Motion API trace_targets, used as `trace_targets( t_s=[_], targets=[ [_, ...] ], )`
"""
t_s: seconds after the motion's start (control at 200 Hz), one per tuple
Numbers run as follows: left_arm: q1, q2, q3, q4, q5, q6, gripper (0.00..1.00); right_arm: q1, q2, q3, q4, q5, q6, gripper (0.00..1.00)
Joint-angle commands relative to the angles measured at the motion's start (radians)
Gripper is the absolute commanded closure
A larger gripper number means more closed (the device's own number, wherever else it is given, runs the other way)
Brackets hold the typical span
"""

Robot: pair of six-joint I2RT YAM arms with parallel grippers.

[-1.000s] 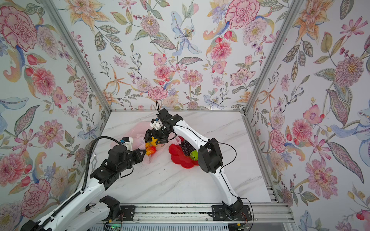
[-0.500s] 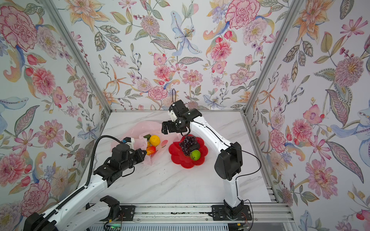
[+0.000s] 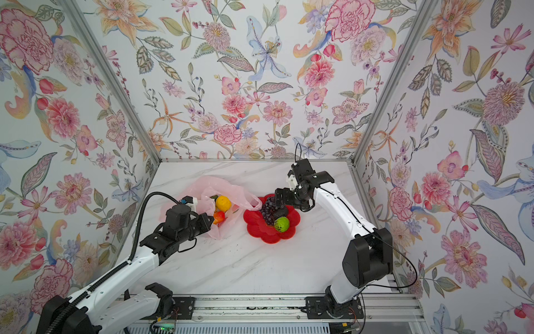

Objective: Place the fruits into the plastic bag
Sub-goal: Pick up the fruit from the plate.

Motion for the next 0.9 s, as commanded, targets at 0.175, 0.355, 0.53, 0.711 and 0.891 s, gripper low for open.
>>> trace_targets(
  t_s=[0.175,0.355,0.53,0.711,0.891],
  targets=[
    [0.009,0.002,0.027,0.037,0.015,0.005,1.0,0.099,0.108,-0.022,-0.054,0.103,-0.185,0.01],
    [0.009,-0.011,0.034,0.025,0.006,0.005,1.0,0.138,0.199,0.024,-0.052,0.14,-0.227,0.01],
    [0.009,-0.035,0.022,0.013,-0.002,0.003,1.0,0.144,0.269,0.056,-0.054,0.2,-0.24,0.02],
    [0.009,-0.058,0.009,0.004,-0.008,-0.004,1.0,0.15,0.324,0.09,-0.056,0.212,-0.24,0.06],
    [0.008,-0.08,-0.003,0.001,-0.019,-0.018,1.0,0.152,0.356,0.097,-0.055,0.227,-0.246,0.1]
  ],
)
